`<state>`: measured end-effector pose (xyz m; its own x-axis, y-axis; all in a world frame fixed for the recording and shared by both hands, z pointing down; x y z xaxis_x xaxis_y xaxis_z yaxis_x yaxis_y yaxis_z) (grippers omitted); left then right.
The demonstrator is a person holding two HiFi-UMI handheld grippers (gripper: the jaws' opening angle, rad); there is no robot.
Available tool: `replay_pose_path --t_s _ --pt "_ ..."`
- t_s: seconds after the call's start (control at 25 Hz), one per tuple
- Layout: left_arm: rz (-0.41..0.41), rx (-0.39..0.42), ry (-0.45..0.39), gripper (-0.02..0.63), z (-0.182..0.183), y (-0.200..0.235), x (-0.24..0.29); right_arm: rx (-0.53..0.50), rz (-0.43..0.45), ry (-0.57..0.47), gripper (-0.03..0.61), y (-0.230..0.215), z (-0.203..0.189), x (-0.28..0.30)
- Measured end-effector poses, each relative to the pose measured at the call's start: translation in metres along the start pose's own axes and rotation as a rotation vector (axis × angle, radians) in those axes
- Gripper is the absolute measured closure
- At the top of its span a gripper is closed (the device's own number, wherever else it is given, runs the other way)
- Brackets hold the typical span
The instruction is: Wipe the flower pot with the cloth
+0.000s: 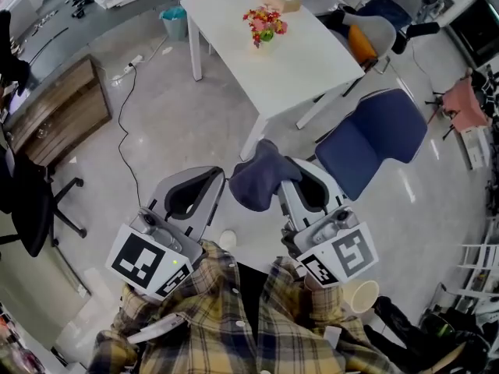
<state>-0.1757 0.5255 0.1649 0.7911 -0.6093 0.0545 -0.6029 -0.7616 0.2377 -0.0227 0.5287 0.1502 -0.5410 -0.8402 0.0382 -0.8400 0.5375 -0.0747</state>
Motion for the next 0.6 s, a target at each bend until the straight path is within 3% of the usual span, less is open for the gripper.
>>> replay_pose_path --t_s 0.6 --pt "-0.112 0.024 0.038 0.604 0.055 0.191 0.073 0.037 -0.136 -0.037 0.561 -0.060 0.023 0.185"
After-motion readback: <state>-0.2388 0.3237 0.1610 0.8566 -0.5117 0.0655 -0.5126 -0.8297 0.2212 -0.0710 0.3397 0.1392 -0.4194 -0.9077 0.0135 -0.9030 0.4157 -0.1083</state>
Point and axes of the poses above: the fingertips, and each gripper's own axes: x forward along the fingers, y to its left, z out of its top, the point moved 5 cm from there along -x, backward along the fingers
